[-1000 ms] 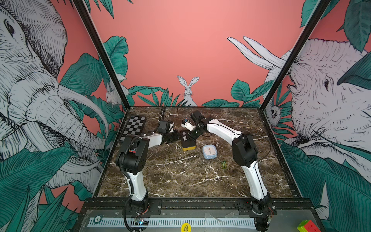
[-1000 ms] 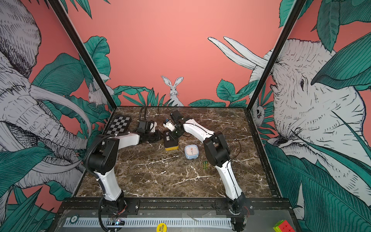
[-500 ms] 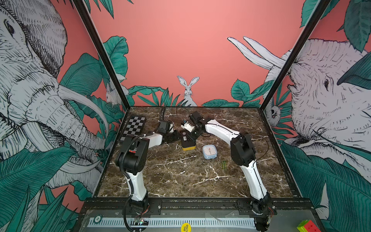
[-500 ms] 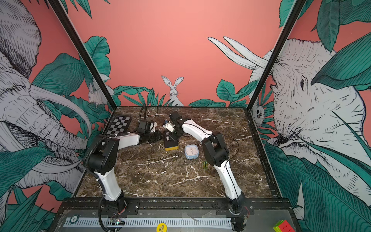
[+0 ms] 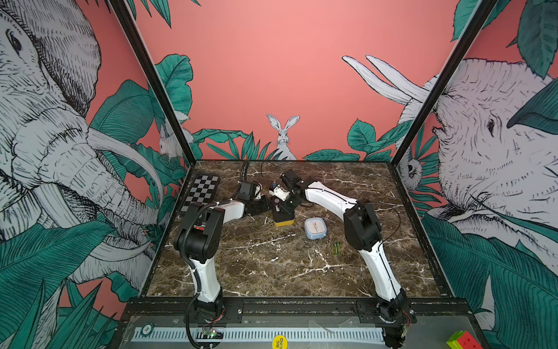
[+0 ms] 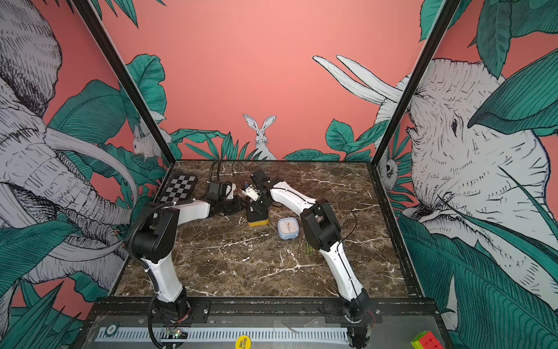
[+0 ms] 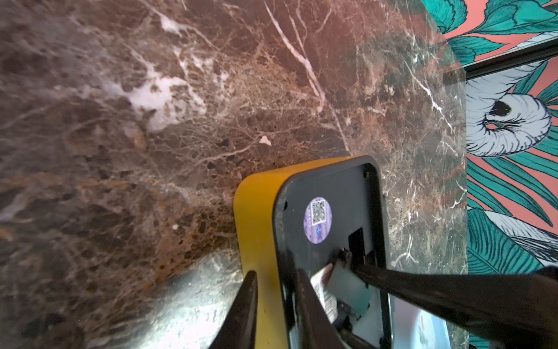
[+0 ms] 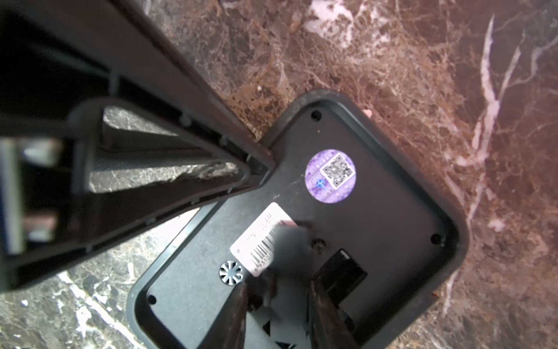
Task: Insert the battery into the alarm
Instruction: Remove the cover from the alarm.
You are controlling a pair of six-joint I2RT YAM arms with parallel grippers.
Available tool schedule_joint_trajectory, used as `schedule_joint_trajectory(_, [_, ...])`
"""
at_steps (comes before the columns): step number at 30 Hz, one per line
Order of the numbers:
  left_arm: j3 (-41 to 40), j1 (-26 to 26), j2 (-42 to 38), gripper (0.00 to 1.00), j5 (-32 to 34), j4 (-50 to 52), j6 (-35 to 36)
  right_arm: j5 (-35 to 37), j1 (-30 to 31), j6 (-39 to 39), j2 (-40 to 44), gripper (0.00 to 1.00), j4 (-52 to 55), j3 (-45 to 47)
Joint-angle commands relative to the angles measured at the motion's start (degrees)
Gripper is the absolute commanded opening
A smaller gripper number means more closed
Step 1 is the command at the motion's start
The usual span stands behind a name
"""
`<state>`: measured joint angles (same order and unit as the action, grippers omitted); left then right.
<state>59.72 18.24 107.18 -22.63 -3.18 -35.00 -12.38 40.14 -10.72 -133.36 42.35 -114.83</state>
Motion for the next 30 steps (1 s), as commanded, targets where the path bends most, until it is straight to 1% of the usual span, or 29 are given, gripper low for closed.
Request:
schedule_joint_trajectory(1, [-2.2, 0.3, -0.1, 0.24, 2.6, 5.6, 0.5, 2.2, 0.3, -0.6, -1.1, 0.31, 0.0, -0.5])
schedule_joint_trajectory(6, [-2.3, 0.3, 0.0, 0.24, 2.6, 5.5, 0.4, 2.1, 0.5, -0.8, -1.0, 0.25, -0.1, -0.5])
schedule_joint_trajectory(10, [-2.2, 0.3, 0.1, 0.24, 2.5, 5.5, 0.4, 2.0, 0.5, -1.1, -1.0, 0.24, 0.1, -0.5])
schedule_joint_trajectory(16, [-2.2, 0.3, 0.1, 0.24, 2.5, 5.4, 0.3, 1.4, 0.5, -1.3, -1.1, 0.18, 0.4, -1.0])
schedule_joint_trajectory(30, [-2.0, 0.3, 0.2, 0.24, 2.4, 5.5, 0.4, 1.2, 0.4, -1.5, -1.0, 0.14, 0.3, -1.0])
